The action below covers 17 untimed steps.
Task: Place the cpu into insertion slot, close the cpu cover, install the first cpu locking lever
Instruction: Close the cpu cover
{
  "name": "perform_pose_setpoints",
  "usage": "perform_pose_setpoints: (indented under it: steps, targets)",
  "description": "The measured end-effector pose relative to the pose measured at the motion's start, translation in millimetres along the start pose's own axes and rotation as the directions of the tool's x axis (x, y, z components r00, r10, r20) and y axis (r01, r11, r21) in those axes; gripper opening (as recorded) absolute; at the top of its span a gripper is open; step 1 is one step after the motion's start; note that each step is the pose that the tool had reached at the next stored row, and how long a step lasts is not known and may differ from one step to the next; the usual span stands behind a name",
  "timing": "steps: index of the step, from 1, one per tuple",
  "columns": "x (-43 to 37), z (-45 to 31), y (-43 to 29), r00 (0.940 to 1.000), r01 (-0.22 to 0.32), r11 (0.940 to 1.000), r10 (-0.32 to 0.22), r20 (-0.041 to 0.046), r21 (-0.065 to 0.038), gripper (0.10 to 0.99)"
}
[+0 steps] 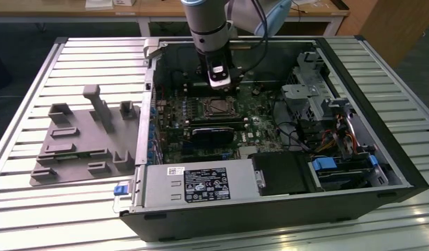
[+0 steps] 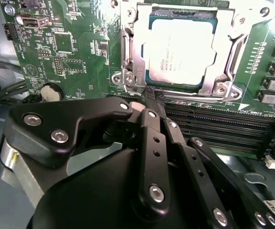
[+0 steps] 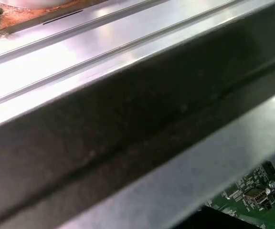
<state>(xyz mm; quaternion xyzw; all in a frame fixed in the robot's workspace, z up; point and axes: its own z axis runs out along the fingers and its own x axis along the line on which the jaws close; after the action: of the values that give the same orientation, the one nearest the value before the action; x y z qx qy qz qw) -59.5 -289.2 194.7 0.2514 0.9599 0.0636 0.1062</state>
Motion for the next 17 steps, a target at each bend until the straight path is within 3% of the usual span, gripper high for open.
perform_pose_setpoints:
  steps: [17]
  targets:
    - [-1.0, 2.2, -0.9, 1.0000, 0.000, 1.0000, 0.000, -0.0003, 0.000, 0.102]
